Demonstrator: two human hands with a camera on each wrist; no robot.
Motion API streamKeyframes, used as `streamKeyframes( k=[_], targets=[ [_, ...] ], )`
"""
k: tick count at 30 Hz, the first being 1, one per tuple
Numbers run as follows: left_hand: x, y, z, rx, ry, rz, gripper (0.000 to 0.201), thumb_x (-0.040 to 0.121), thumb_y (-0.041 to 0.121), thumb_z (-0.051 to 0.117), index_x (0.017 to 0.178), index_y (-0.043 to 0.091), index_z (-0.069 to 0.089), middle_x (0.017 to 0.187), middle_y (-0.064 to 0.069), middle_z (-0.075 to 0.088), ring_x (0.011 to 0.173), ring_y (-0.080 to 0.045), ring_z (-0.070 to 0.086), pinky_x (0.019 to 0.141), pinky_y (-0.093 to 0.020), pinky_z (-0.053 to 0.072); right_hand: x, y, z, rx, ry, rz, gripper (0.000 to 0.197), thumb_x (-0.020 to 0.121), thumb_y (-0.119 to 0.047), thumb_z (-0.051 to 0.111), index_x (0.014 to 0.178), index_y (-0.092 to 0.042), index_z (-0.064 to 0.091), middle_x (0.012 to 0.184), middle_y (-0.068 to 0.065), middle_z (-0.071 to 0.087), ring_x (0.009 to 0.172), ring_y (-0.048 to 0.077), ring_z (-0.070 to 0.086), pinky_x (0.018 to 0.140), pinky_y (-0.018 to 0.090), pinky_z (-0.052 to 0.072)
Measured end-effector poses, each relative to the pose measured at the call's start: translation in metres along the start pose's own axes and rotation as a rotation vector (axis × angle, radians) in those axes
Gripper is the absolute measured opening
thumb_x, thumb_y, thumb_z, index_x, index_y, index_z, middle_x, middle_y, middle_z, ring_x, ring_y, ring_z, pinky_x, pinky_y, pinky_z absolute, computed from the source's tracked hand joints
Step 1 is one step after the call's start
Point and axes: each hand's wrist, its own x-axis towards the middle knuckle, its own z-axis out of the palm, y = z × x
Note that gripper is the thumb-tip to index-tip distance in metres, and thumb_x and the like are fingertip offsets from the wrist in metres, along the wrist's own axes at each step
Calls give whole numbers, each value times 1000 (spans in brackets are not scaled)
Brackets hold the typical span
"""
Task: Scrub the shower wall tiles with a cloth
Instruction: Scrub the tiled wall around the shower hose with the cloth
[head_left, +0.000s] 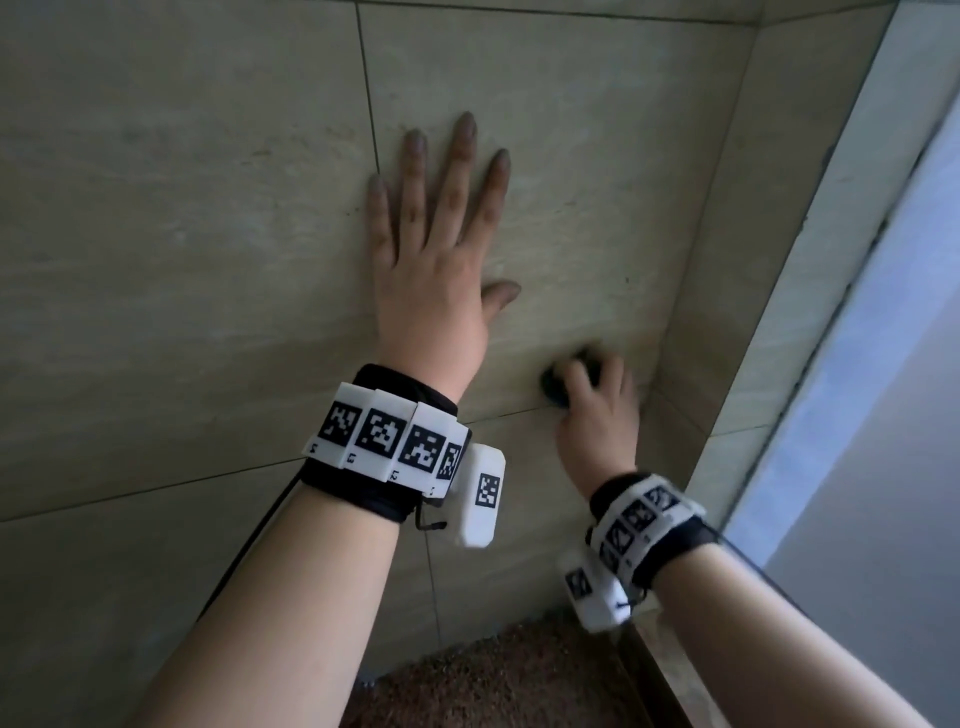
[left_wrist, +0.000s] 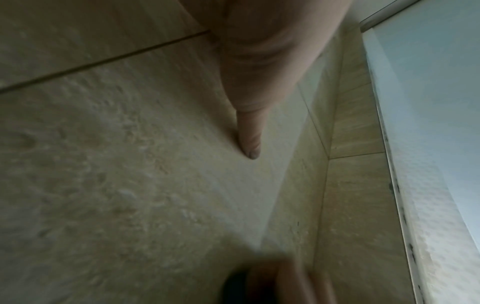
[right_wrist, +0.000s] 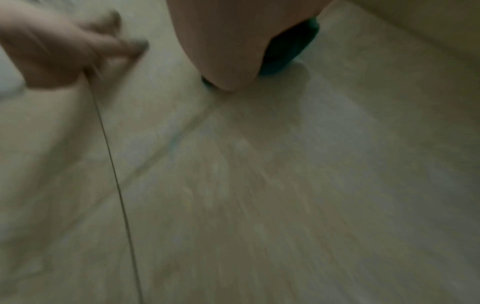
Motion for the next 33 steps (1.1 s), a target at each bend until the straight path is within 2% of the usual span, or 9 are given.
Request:
streamKeyframes(
  k=[3,7,10,13,17,23,26,29,33],
  targets=[
    [-1,-1,0,-17,-2,3,95,78,52,68,153,22,17,160,-8,14,146,-38,10,116,-51,-1,71,-10,-41,62,137,120,42,66,10,52,106,-5,54,117,30,47,97,47,49,77,45,45],
    [-1,-1,1,-33,0,1,94,79,51,66,153,21,18,160,-8,13,146,-38,9,116,-51,-2,115,-11,-69,87,208,201,48,65,12,44,110,-5,53,131,25,36,113,39,40,85,38,37],
    [-1,0,2,-20,2,1,95,79,53,66,154,21,17,160,-8,13,146,-38,9,116,-51,-1,69,-4,-38,19,60,232,46,65,13,54,109,-2,56,125,31,41,111,47,42,87,45,41],
    [-2,2,3,-26,6,-5,95,78,51,67,153,21,18,160,-7,13,146,-37,9,116,-51,-1,3,9,-5,-5,-147,222,42,59,14,63,99,0,61,106,34,48,95,54,49,78,54,46],
    [-3,2,2,-20,4,-1,96,77,51,69,153,21,18,160,-7,14,146,-37,11,115,-50,-2,-12,15,-6,7,-270,254,41,62,13,58,101,-1,60,108,29,47,94,48,49,74,47,44],
    [-6,0,3,-32,-15,16,95,80,50,67,154,22,15,161,-6,10,147,-35,7,116,-49,-4,92,-9,-60,51,77,295,46,73,15,43,114,-5,48,136,25,31,122,41,34,101,44,34],
    [-6,-1,2,-26,-15,22,95,80,51,67,154,23,14,161,-6,10,147,-35,7,116,-49,-3,124,-14,-77,39,158,286,49,70,16,41,114,-6,47,140,24,28,122,40,34,100,42,33],
    [-6,-3,3,-30,-12,30,94,80,52,66,154,23,16,161,-5,11,147,-35,7,116,-49,-2,94,-7,-58,12,79,280,48,73,16,42,116,-4,49,139,29,28,124,44,30,103,44,28],
    [-7,-4,3,-27,-8,34,94,78,51,68,153,22,17,161,-5,13,146,-35,9,116,-49,-1,11,16,-12,2,-115,376,40,73,15,45,108,-1,51,123,29,37,110,46,40,91,46,37]
  ],
)
